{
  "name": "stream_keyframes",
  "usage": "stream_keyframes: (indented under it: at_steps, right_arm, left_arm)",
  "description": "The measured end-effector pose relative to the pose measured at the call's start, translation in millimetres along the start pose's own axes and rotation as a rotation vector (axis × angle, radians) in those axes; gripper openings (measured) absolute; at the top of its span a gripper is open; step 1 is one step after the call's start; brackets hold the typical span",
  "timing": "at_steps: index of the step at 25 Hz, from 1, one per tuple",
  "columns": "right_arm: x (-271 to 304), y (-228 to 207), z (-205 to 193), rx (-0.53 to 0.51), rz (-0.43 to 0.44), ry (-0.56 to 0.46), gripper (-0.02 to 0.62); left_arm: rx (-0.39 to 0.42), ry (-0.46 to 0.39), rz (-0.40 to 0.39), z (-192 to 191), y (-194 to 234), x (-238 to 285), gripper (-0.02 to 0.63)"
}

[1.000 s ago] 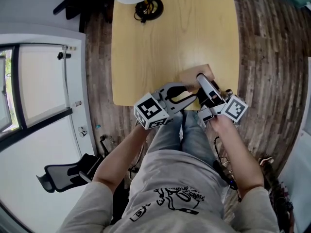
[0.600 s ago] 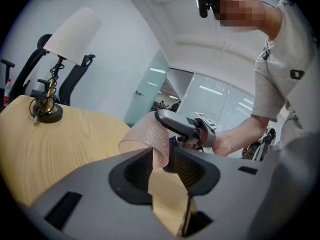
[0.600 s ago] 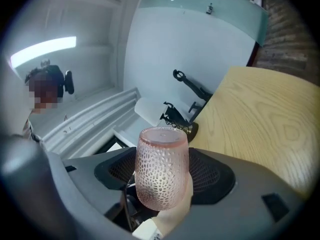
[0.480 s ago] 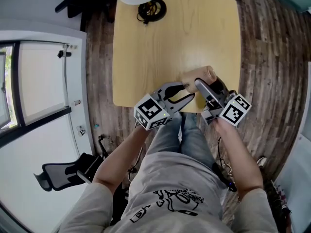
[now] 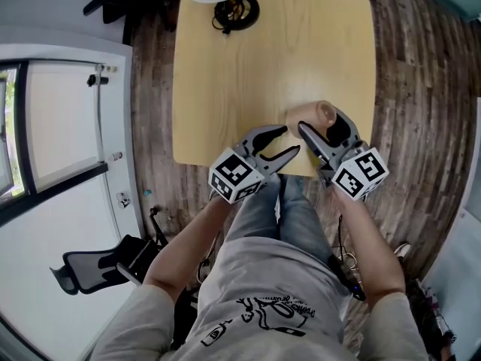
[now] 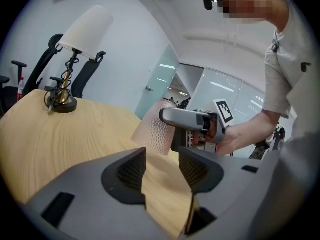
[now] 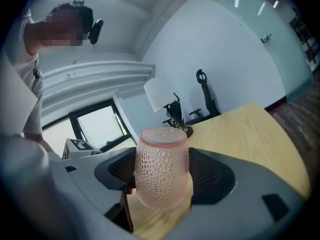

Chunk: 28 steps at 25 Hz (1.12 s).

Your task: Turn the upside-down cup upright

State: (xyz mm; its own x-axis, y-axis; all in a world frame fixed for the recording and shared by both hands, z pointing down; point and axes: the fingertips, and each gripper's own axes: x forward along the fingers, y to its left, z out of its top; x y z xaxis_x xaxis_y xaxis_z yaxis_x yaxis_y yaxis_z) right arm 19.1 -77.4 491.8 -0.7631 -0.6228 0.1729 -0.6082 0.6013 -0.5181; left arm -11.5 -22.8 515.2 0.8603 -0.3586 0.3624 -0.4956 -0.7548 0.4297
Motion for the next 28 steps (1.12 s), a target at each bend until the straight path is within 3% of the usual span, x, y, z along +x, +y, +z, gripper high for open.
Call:
stream_keyframes:
  at_steps: [3,8,19,28]
  right_arm:
    - [1.9,0.3,-2.4,-0.155,-0.049,0.041,0.311]
    - [7.8,-3.7,-15.3,-0.270,-0.100,0.094,0.310]
    - [19.7,-14.5,-43.4,-0.392,-0.145,0.154,0.310]
    - [21.7,-19.7,-52.2,-0.438,-0.156,0.114,0.310]
  left_arm:
    - [-0.008,-0.025,0.004,1.4,1.4,0.3,0.196]
    - [0.037,-0.018,0.025,-2.4,6.1,4.0,0.221]
    - [0.108,0.037,0.060,-22.2,13.3,13.2,0.247]
    - [0.105,0.050,0.081,-36.2,17.4,16.6,0.253]
